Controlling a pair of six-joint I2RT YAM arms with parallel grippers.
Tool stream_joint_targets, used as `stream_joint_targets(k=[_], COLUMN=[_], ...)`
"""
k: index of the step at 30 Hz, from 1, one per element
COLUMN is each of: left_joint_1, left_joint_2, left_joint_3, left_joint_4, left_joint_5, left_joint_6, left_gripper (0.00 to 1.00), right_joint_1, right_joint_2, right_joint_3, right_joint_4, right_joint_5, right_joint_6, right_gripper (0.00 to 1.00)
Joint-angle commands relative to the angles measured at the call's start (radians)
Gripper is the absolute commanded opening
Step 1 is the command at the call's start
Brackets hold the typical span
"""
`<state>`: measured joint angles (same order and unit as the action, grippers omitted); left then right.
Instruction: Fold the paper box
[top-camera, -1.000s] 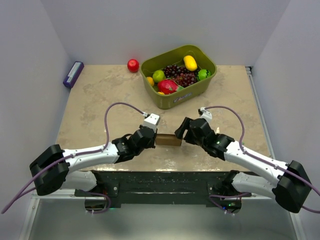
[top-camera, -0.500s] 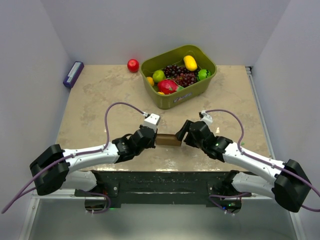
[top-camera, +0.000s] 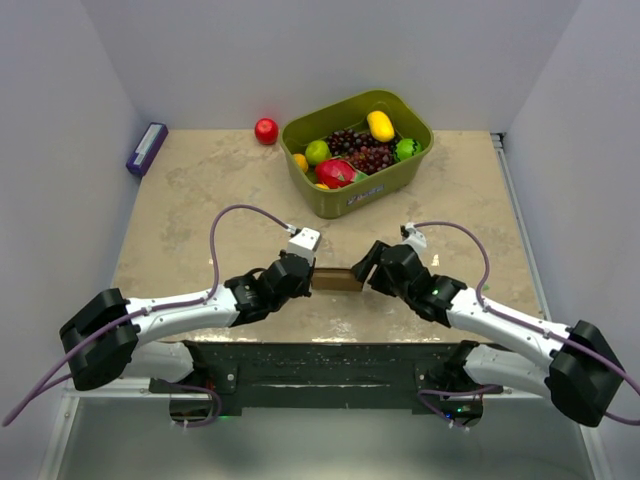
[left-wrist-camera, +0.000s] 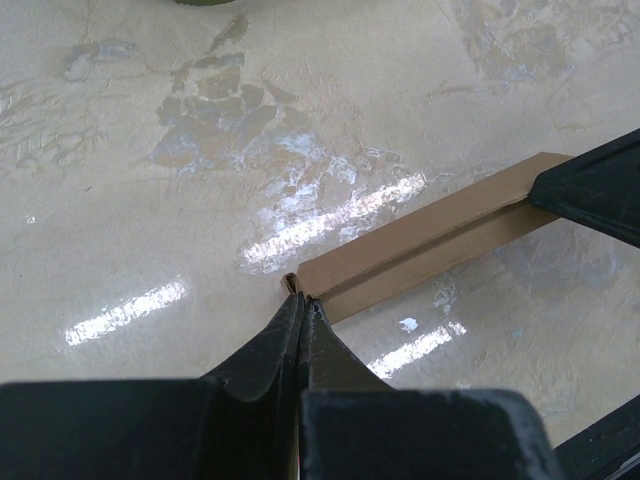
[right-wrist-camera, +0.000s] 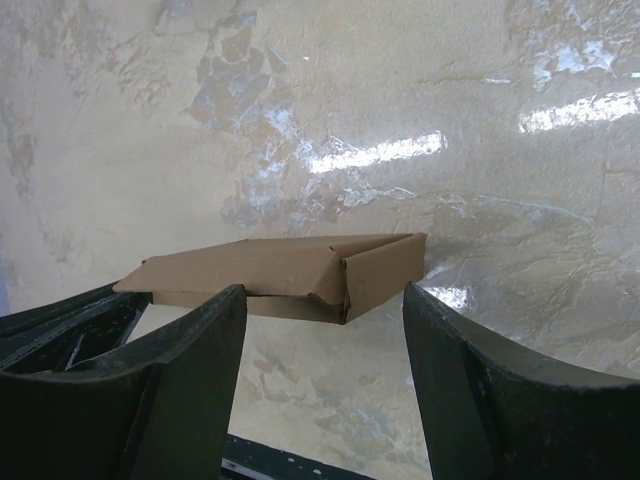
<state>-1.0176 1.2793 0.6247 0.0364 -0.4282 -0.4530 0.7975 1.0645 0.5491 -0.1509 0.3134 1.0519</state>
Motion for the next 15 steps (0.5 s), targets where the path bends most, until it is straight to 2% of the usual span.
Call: stream_joint_targets(k=[1, 5, 15], left_joint_1=[-0.015, -0.016, -0.021], left_joint_2=[0.028, 0.026, 0.023], left_joint_3=[-0.006, -0.006, -0.006], left_joint_4=[-0.089, -0.092, -0.09], left_joint_5=[0.017, 0.014, 0.012], left_joint_6=[0.0, 0.0, -0.003], left_gripper=[0.0, 0.0, 0.0], right_joint_1=[-0.003, -0.003, -0.014], right_joint_2=[-0.038, -0.063, -0.032], right_joint_3=[0.002, 0.015, 0.012], right_joint_4=[-0.013, -0.021, 0.0], right_joint_5=[0.016, 0.036, 0.046], right_joint_6=[0.017, 0.028, 0.025], right_gripper=[0.68, 0.77, 0.77])
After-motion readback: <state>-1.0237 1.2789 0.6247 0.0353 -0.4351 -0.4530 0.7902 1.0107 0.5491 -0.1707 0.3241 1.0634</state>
